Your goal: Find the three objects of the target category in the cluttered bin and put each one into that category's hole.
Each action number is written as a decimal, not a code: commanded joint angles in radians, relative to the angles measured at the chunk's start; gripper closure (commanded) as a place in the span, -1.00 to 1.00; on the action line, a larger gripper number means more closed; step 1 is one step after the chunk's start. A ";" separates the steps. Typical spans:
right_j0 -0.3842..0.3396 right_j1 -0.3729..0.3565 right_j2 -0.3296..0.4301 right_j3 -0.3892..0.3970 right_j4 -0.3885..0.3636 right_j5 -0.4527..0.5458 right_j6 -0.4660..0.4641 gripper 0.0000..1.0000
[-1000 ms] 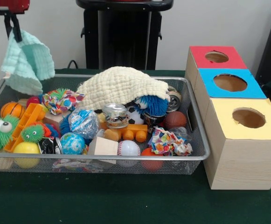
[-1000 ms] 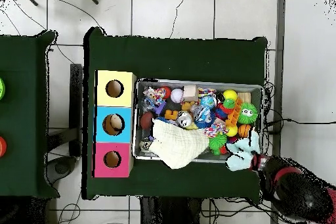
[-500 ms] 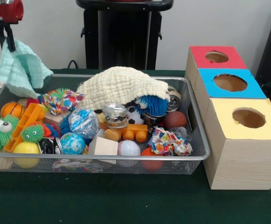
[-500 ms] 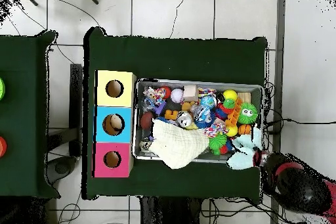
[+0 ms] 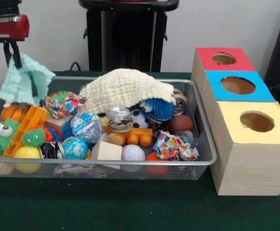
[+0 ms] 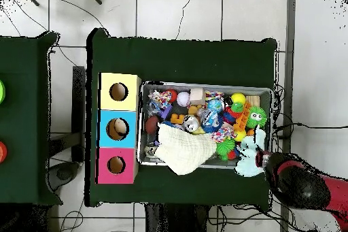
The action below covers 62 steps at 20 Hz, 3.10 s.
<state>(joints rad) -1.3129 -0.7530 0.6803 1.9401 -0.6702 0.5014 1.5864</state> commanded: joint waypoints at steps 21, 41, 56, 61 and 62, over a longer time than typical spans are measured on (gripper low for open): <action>0.074 0.060 0.001 -0.056 -0.102 -0.063 -0.009 -1.00; 0.250 -0.064 -0.031 -0.076 0.021 0.100 0.015 -1.00; 0.410 0.055 -0.132 -0.184 0.015 0.067 0.057 -1.00; 0.430 0.093 -0.156 -0.207 0.015 0.043 0.063 -1.00; 0.431 0.104 -0.158 -0.214 0.016 0.041 0.058 -1.00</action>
<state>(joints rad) -0.8892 -0.7237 0.5875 1.8115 -0.6653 0.4845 1.5864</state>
